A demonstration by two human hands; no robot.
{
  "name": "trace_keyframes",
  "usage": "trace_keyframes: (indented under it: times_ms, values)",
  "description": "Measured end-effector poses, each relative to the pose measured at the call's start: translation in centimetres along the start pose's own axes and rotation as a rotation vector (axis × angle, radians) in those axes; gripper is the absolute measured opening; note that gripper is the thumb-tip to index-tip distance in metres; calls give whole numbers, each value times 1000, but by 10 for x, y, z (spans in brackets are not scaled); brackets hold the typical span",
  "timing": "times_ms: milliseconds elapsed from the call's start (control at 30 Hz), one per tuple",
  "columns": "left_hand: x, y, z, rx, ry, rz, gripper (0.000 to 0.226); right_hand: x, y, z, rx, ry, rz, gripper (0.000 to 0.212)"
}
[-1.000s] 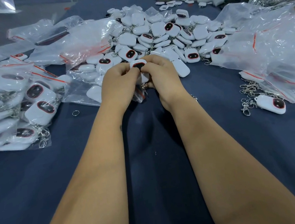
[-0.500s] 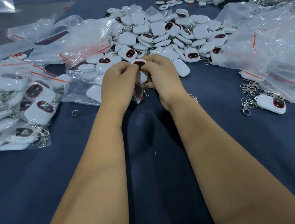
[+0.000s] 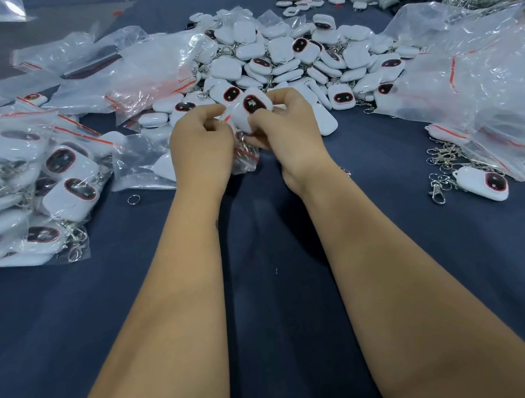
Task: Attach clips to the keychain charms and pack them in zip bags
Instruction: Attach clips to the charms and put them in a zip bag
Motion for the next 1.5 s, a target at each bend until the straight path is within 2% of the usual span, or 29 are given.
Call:
trace_keyframes:
  times_ms: [100,200,267,367,433,533,600,667,733,833,933,1033,1167,1233,1400,1500]
  values:
    - [3,1,-12,142,0,-8,32,1,4,8,-72,213,-72,19]
    - [11,7,-19,222,4,51,26,-4,8,15,-117,396,-202,6]
    - [17,10,-22,244,5,99,25,-8,9,20,-159,557,-308,12]
    - [19,10,-23,253,1,117,24,-4,9,17,-136,578,-243,5]
    - [19,9,-24,268,-13,117,23,0,9,15,-135,529,-189,14]
    - [24,12,-23,282,-99,183,23,8,12,31,-318,653,-170,23]
    - [29,15,-21,276,-143,234,23,12,12,36,-372,773,-184,24]
    - [31,15,-18,263,-159,242,23,11,11,36,-359,775,-208,26]
    - [25,10,-13,207,-147,199,26,5,12,30,-294,659,-216,30]
    - [8,2,-2,73,-205,86,33,-8,7,9,-69,545,-243,37]
    - [0,2,-3,66,-293,28,42,-10,2,-10,66,547,-211,46]
    - [-1,3,-7,97,-195,-12,45,-5,-2,-9,5,610,-147,56]
    - [-7,1,-13,141,-40,-73,44,5,0,14,-179,1214,-250,48]
    - [-7,2,-14,155,-3,-68,42,13,2,16,-214,1358,-245,49]
    - [-6,0,-10,108,-4,-59,38,10,2,14,-187,1341,-294,40]
    - [-4,1,-5,67,-37,-46,36,2,-1,13,-117,1300,-326,33]
Point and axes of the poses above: each hand's wrist, its own y-axis away from the middle knuckle, its own z-axis out of the palm, x = y × z, the point moved 8 cm from there along -y, towards the middle knuckle, and after that the axes turned 13 degrees about -y, right-handed, at the moved point
